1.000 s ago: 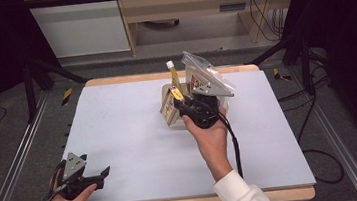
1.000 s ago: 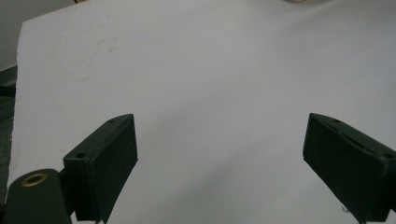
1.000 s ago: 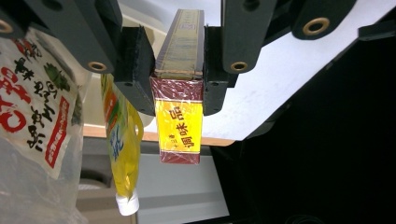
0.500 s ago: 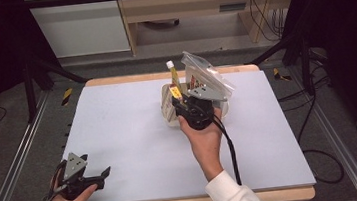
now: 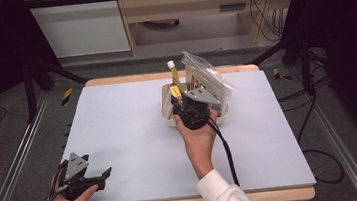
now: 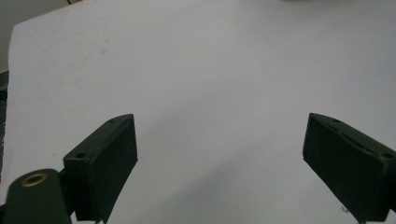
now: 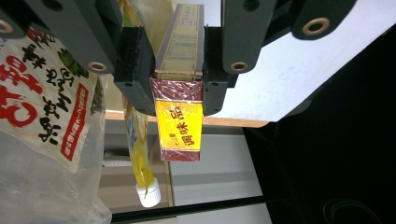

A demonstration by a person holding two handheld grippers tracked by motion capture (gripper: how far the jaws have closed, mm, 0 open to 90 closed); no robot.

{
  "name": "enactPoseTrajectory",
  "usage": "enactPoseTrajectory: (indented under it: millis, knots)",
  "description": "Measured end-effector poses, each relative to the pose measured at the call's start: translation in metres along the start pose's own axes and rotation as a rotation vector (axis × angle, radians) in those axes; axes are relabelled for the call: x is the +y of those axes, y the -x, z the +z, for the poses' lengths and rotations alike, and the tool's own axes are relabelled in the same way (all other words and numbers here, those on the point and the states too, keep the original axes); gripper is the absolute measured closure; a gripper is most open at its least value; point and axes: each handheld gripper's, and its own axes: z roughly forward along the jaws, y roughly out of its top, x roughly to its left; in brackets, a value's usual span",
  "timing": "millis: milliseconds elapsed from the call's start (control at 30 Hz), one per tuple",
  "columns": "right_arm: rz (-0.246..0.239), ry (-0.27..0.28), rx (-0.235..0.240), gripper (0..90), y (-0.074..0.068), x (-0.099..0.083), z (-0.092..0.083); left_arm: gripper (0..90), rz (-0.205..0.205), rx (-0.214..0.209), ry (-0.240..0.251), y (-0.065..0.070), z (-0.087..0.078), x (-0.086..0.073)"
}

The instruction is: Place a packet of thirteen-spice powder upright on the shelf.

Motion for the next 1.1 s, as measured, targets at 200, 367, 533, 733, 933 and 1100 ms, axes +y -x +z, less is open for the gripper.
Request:
enactPoseTrajectory:
  millis: [200,367,533,733,933,1100]
  knots:
    - [-0.014,0.016,-0.042,68.2,-0.004,-0.002,0.009,9.9,0.008,-0.007,0.0,0.001,0.0,0.0]
    - [-0.03,0.025,-0.061,68.1,-0.007,-0.002,0.014,10.0,0.013,-0.013,-0.002,0.002,0.001,0.001]
    - [-0.043,0.027,-0.058,68.1,-0.012,-0.005,0.012,10.1,0.014,-0.014,-0.002,0.002,0.001,0.001]
    - [-0.054,0.034,-0.063,68.1,-0.018,-0.008,0.01,10.2,0.017,-0.016,-0.002,0.003,0.001,0.001]
    - [-0.037,0.04,-0.092,68.2,-0.013,-0.009,0.016,10.3,0.023,-0.022,-0.005,0.004,0.001,0.001]
    - [-0.014,0.042,-0.105,68.2,-0.013,-0.011,0.023,10.4,0.022,-0.025,-0.006,0.004,0.002,0.001]
